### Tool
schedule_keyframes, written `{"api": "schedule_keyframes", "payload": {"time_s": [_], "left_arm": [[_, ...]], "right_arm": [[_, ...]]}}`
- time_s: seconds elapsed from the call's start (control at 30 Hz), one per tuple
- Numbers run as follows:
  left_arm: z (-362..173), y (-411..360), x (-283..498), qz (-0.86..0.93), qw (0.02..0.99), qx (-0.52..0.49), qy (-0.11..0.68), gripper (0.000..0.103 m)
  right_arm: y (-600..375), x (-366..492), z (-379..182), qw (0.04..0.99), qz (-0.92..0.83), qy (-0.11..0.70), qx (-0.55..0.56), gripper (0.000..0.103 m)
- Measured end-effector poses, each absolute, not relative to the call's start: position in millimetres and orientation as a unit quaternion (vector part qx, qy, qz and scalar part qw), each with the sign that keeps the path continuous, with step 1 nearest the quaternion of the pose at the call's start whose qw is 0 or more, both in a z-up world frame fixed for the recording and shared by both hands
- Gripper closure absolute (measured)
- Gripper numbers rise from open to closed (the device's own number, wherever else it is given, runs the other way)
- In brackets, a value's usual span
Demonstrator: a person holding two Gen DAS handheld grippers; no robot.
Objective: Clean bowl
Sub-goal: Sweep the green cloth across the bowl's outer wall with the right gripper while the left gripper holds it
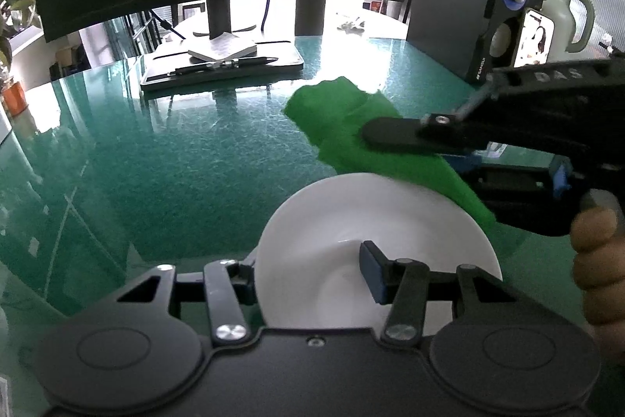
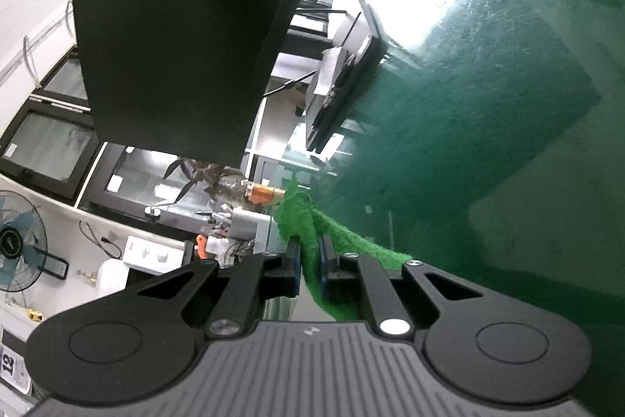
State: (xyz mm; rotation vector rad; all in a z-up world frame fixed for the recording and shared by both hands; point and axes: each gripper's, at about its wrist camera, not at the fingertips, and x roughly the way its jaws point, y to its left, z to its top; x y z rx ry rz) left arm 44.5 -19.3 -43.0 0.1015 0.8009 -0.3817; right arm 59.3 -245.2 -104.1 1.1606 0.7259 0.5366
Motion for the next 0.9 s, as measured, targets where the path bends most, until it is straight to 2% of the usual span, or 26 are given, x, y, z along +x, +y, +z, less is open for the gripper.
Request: {"api": "schedule_keyframes", "payload": {"time_s": [0.27,0.6,0.9], "left_arm": [[-44.0,-18.8,44.6,-0.191,0.902,0.051,0.385,0.054],[-43.1,-17.0,42.8,-0.193,0.9,0.049,0.387,0.053],[-43.2,-14.8,42.5,-0.2,0.899,0.049,0.387,0.053]], "right_arm": [[-269.7,32.4,-107.2,0.732,0.227,0.324,0.555,0.094],[-235.6,72.7,-106.6,0.72,0.264,0.346,0.54,0.094],[-278.1,33.9,-122.1,0.702,0.223,0.336,0.586,0.093]]}}
